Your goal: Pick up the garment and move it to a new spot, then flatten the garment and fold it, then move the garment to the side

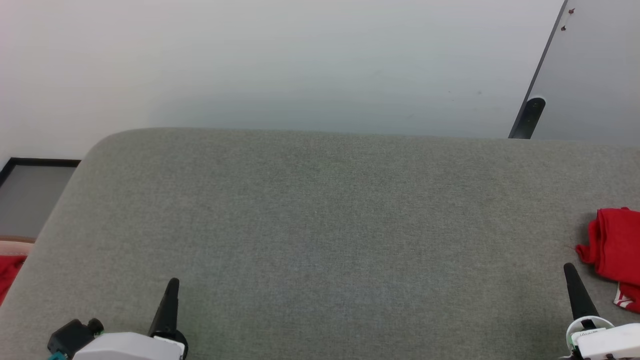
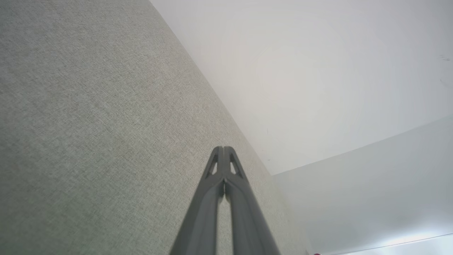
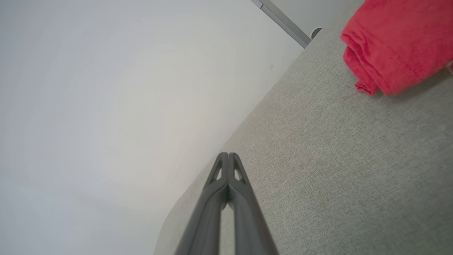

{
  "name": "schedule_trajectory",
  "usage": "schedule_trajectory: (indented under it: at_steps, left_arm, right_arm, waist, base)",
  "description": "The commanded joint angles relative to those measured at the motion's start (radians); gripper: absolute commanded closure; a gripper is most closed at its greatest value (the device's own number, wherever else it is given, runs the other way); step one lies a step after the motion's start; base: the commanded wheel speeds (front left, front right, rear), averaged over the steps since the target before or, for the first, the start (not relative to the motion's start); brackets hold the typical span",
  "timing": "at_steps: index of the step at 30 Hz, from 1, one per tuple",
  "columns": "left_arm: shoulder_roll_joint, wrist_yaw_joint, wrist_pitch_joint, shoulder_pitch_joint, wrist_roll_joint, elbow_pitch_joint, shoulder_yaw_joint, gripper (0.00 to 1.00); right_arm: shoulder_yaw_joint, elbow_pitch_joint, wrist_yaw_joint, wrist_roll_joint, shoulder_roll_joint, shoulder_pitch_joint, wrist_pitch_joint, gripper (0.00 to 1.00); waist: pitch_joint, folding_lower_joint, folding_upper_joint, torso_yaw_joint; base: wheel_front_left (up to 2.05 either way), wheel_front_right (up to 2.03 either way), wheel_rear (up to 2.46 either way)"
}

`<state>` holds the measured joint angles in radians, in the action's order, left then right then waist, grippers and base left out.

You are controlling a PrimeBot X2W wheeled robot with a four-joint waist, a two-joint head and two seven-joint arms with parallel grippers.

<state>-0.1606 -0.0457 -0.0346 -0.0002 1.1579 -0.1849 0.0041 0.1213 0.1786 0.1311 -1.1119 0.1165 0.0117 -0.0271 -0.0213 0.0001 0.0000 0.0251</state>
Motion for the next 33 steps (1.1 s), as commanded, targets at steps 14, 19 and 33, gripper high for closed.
schedule_trajectory:
  at_steps: [14,19,33]
  left_arm:
    - [0.026,-0.029,0.040,-0.044,0.130,-0.011,0.033,1.00]
    - [0.036,-0.037,0.053,-0.051,0.167,-0.017,0.042,1.00]
    - [0.061,-0.054,0.086,-0.071,0.267,-0.033,0.064,1.00]
  right_arm:
    - [-0.002,0.012,0.000,-0.139,-0.016,0.041,-0.024,1.00]
    - [-0.003,0.018,0.000,-0.181,-0.022,0.050,-0.032,1.00]
    - [-0.005,0.035,0.000,-0.291,-0.038,0.068,-0.052,1.00]
  waist:
    - [0.005,-0.0001,0.0000,-0.005]
    - [0.007,-0.0001,0.0000,-0.007]
    - [0.012,-0.0001,0.0000,-0.012]
  base:
    - [0.00,0.00,0.00]
    - [0.00,0.00,0.00]
    - [0.00,0.00,0.00]
